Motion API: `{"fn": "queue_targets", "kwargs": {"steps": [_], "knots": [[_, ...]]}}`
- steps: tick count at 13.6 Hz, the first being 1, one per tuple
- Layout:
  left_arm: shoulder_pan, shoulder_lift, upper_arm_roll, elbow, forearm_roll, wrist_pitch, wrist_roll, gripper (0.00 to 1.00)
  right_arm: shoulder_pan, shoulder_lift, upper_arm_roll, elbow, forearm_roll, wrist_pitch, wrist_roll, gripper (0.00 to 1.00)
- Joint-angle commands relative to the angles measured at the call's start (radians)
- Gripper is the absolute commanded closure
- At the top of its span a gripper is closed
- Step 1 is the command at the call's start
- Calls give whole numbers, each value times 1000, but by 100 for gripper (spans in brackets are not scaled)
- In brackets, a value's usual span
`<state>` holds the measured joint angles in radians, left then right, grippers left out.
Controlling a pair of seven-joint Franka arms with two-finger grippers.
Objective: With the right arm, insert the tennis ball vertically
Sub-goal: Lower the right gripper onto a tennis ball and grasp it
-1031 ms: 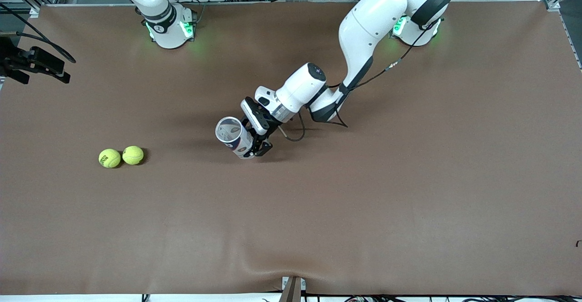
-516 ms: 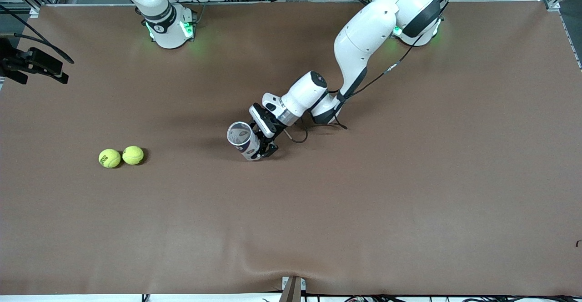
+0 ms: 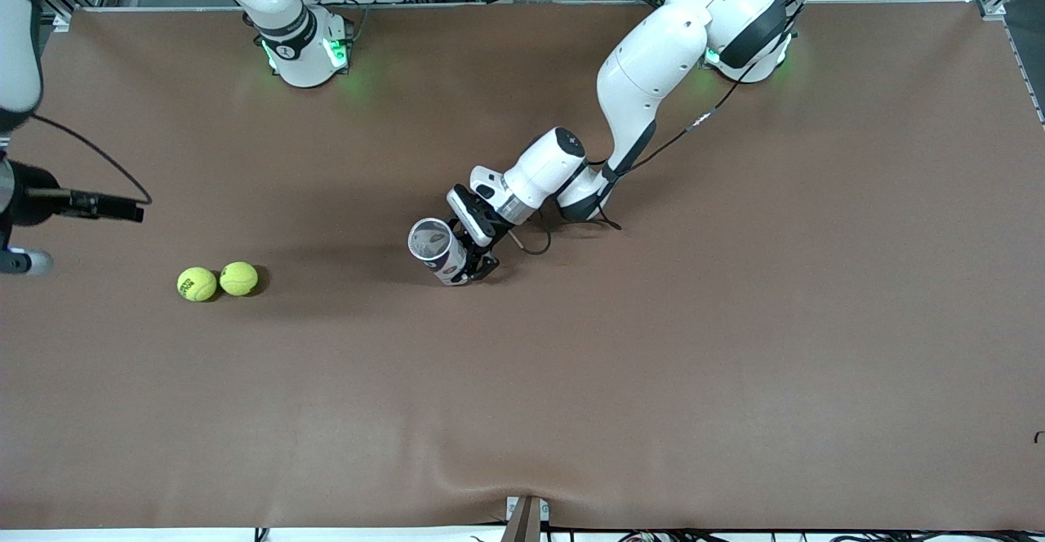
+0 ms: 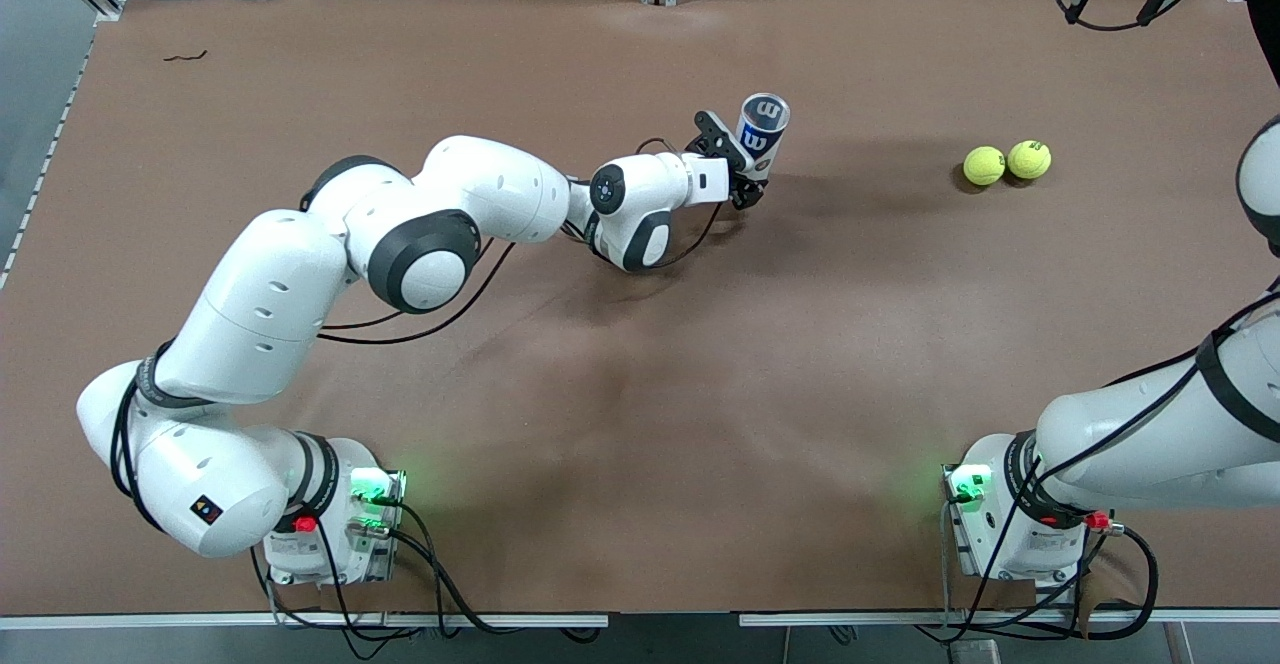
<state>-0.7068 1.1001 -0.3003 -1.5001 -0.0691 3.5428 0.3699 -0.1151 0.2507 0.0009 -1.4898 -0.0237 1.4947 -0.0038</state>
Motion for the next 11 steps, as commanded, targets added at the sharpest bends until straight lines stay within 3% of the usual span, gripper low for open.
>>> {"fn": "queue_targets", "kwargs": {"steps": [1, 4, 11], "knots": [[-11, 18, 6, 20, -23, 13, -2, 26, -18, 16, 14, -62, 11, 85, 117, 0], [-6, 18, 6, 14, -23, 13, -2, 25, -43, 16, 14, -176, 124, 194, 247, 0], [0, 15, 6, 14, -20, 13, -2, 25, -51, 25, 16, -430, 172, 478, 424, 0]]}}
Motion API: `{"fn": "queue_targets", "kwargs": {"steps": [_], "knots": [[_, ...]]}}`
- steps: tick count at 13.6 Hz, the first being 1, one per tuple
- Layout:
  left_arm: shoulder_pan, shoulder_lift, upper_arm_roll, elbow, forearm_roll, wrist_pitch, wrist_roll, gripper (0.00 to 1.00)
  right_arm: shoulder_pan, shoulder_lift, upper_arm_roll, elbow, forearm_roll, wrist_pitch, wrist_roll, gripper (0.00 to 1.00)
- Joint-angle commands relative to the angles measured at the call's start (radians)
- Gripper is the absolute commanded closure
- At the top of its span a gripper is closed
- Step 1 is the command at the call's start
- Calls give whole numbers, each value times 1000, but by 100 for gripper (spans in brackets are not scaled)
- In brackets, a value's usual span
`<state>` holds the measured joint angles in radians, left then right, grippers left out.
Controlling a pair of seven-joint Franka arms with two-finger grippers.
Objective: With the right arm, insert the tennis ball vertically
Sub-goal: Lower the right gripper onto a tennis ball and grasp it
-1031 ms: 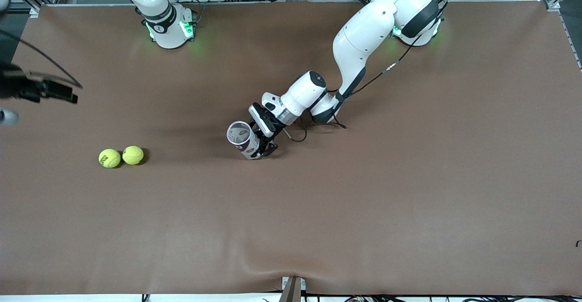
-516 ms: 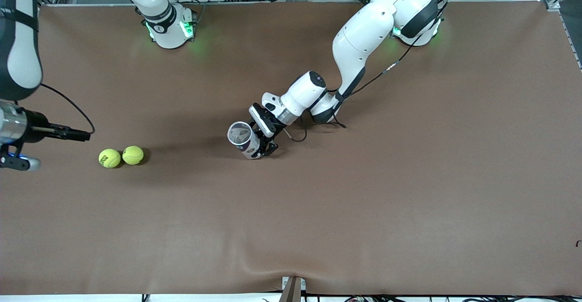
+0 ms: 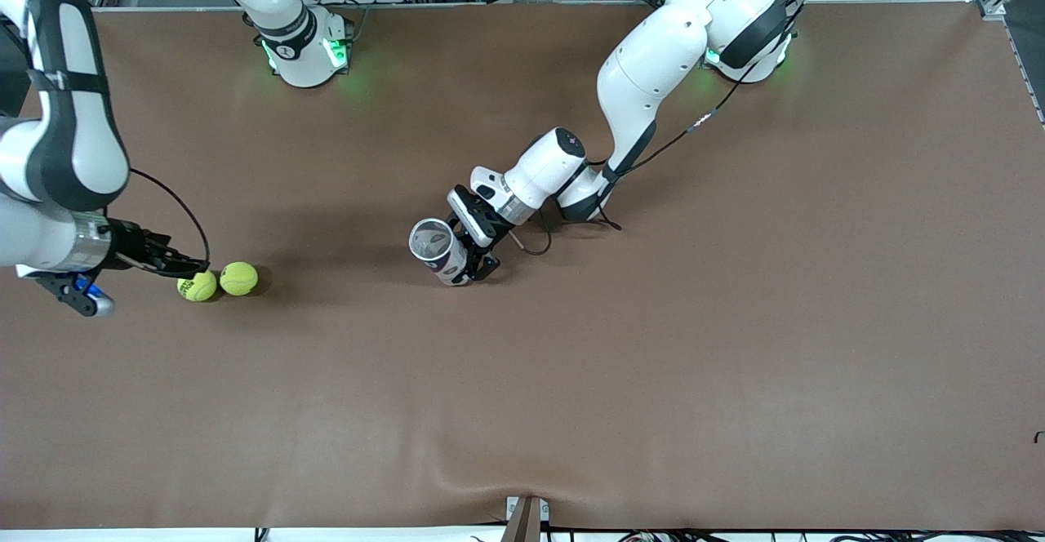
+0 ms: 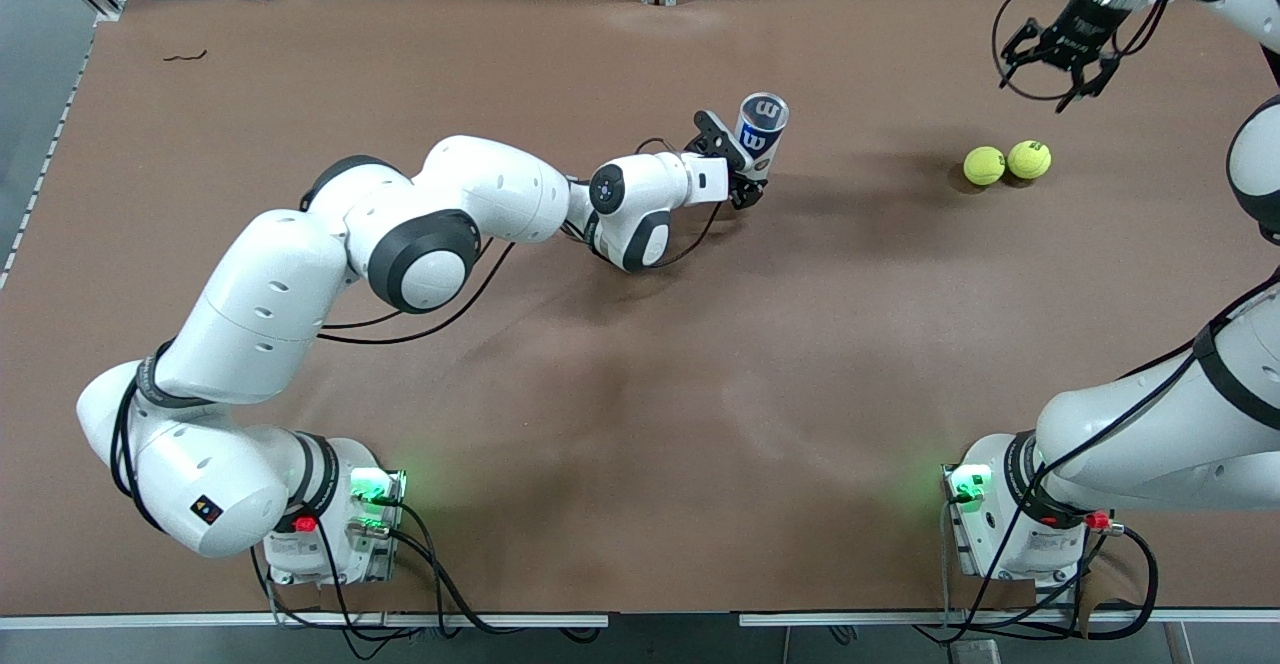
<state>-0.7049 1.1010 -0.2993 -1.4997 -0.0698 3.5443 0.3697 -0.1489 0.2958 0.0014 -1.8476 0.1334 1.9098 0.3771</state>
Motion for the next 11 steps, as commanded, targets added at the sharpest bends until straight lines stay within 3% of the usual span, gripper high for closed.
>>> {"fn": "queue_targets", "kwargs": {"steps": [1, 5, 7, 11], "knots": [[-2, 14, 5, 13, -19, 12, -2, 25, -15, -5, 15, -85, 17, 81, 66, 0], [-2, 13, 5, -5, -19, 12, -2, 19, -14, 60, 17, -99, 17, 138, 132, 0], [-2, 13, 5, -5, -19, 12, -2, 9, -14, 81, 17, -126, 17, 198, 138, 0], [-4, 7, 5, -2, -18, 12, -2, 8, -11, 134, 17, -134, 17, 276, 140, 0]]}}
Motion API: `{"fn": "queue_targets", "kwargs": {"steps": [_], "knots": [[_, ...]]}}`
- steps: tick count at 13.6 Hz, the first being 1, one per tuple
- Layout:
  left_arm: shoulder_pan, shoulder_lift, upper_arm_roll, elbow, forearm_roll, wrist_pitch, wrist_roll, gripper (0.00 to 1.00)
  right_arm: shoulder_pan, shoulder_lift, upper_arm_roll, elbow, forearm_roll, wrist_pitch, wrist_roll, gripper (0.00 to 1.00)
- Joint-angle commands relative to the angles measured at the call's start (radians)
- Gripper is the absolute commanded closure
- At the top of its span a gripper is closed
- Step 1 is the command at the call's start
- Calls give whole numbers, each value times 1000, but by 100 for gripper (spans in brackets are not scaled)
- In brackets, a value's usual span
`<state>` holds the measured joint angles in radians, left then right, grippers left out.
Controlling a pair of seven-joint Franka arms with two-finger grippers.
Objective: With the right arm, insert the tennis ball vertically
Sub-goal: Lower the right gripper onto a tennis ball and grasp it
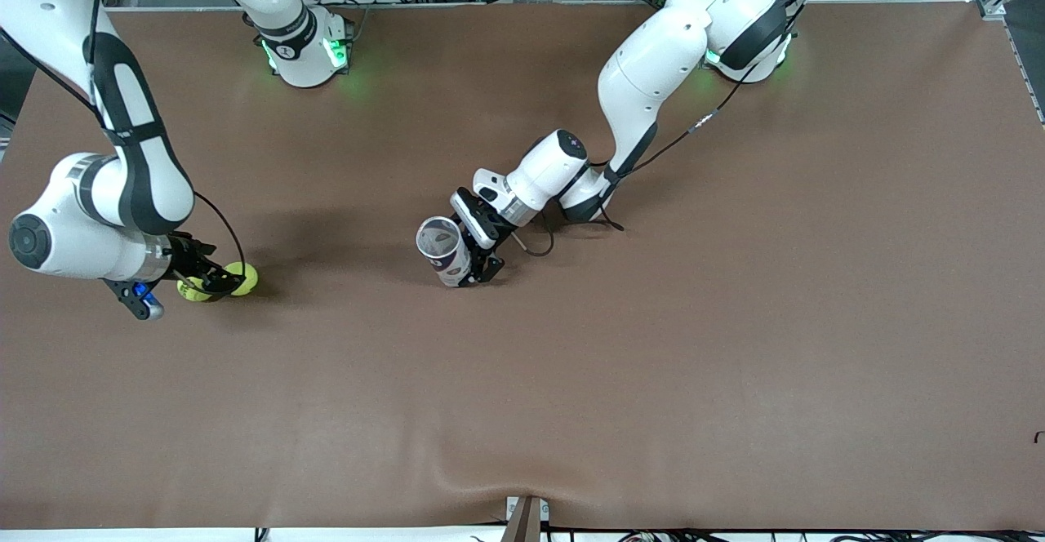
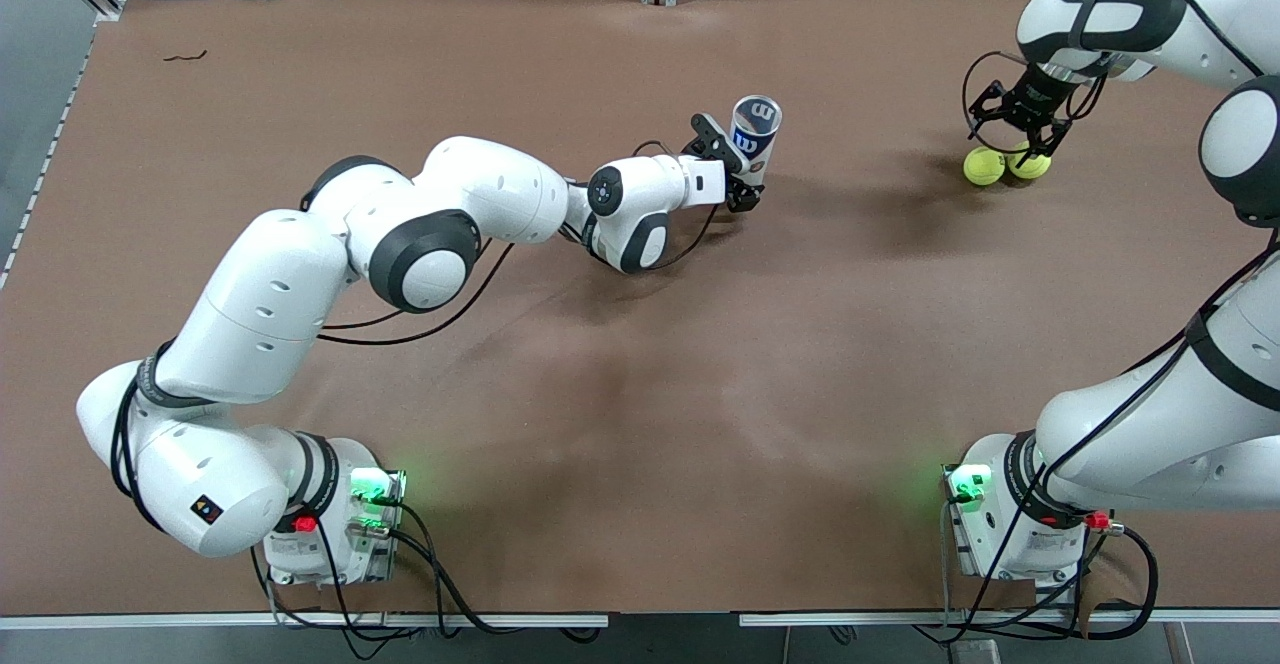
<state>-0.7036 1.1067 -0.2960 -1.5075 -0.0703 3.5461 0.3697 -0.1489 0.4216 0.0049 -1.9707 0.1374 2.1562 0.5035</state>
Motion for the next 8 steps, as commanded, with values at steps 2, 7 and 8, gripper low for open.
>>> {"fn": "queue_targets", "kwargs": {"steps": [2, 7, 8], "knots": [[-5, 1, 1, 6, -17, 10, -1, 10, -11, 28, 14, -11, 13, 51, 21, 0], [-4, 1, 1, 6, -14, 10, -1, 21, -9, 74, 15, -10, 13, 103, 21, 0], [-4, 2, 1, 6, -13, 10, -1, 21, -9, 75, 15, -10, 13, 103, 21, 17]]}}
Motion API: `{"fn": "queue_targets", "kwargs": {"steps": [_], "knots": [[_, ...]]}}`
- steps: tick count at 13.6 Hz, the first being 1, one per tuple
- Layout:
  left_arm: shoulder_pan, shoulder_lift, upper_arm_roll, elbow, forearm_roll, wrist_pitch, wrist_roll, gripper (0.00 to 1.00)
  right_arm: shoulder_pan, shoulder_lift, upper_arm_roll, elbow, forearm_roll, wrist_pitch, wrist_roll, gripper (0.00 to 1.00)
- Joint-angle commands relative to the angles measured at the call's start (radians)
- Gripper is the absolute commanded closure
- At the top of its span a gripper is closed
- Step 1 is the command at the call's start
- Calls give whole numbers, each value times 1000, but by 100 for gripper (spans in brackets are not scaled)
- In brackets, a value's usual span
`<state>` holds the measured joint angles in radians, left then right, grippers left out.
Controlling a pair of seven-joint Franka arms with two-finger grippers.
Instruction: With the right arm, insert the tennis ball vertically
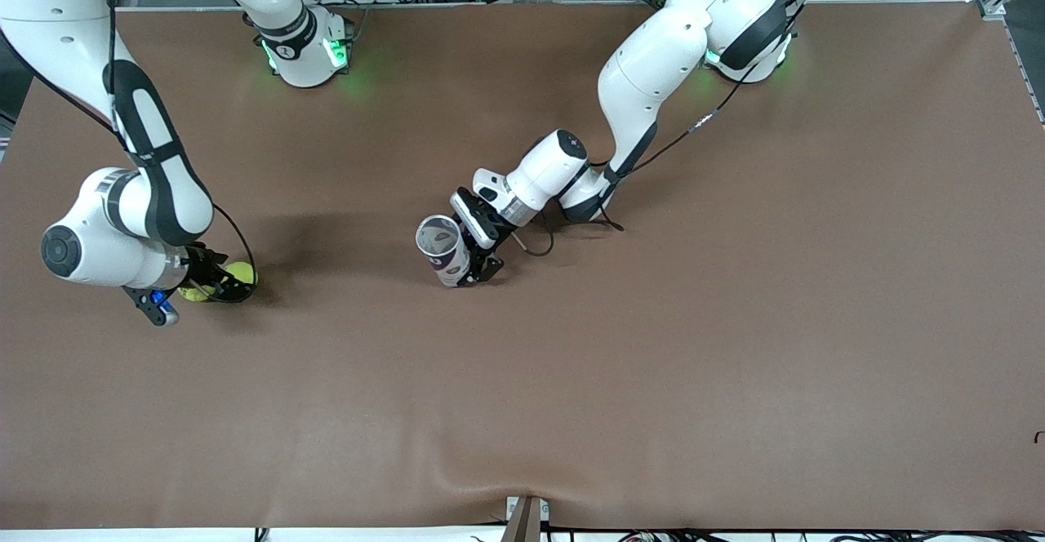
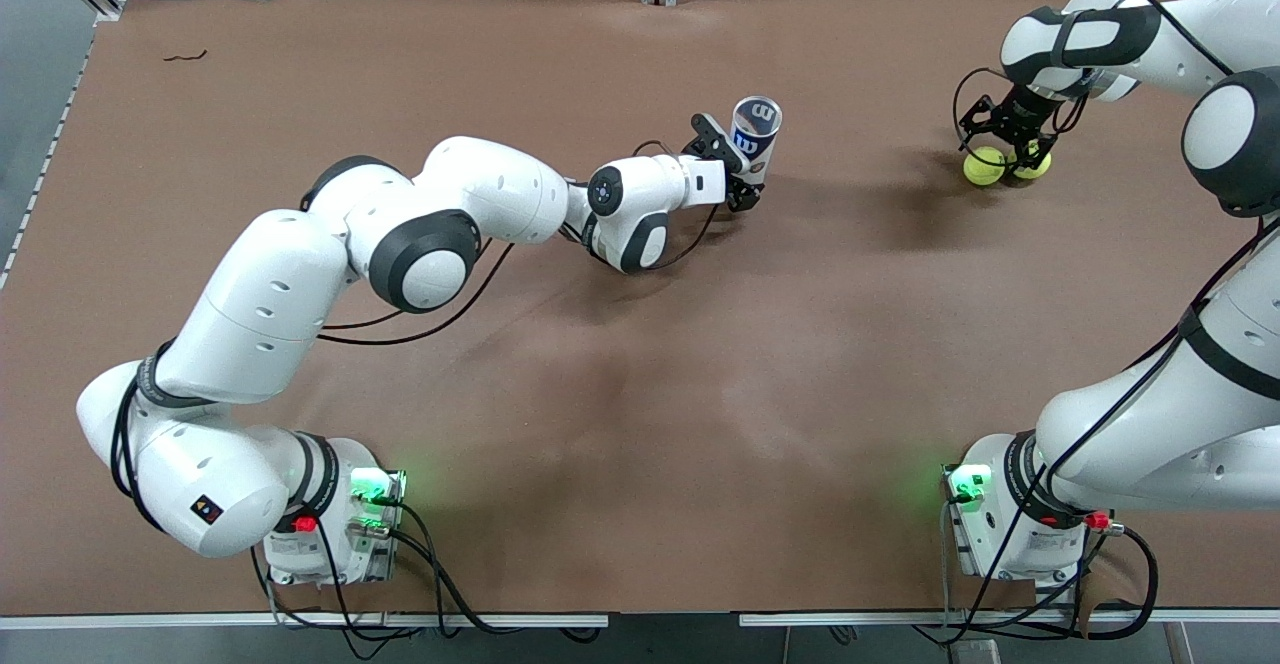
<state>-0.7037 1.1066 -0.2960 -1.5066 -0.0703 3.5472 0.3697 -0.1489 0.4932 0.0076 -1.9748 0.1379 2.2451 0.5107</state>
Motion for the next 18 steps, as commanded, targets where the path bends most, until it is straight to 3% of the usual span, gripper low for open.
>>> {"fn": "queue_targets", "kwargs": {"steps": [1, 2, 4, 8, 11, 18], "knots": [[-3, 2, 1, 5, -13, 9, -2, 21, -9, 2, 14, -4, 12, 11, 14, 46], [-3, 2, 1, 5, -13, 9, -2, 21, -9, 2, 14, 1, 12, 7, 14, 70], [-3, 2, 1, 5, -13, 9, -2, 21, -8, 1, 18, 14, 12, -1, 37, 92], [-5, 4, 1, 5, -16, 9, -2, 21, -8, -2, 71, 187, 12, -220, 169, 95], [-3, 4, 1, 5, -16, 9, -2, 21, -6, -2, 161, 312, 41, -329, 331, 95], [-3, 4, 1, 5, -17, 9, -2, 21, 0, -4, 434, 451, 48, -329, 782, 95]]}}
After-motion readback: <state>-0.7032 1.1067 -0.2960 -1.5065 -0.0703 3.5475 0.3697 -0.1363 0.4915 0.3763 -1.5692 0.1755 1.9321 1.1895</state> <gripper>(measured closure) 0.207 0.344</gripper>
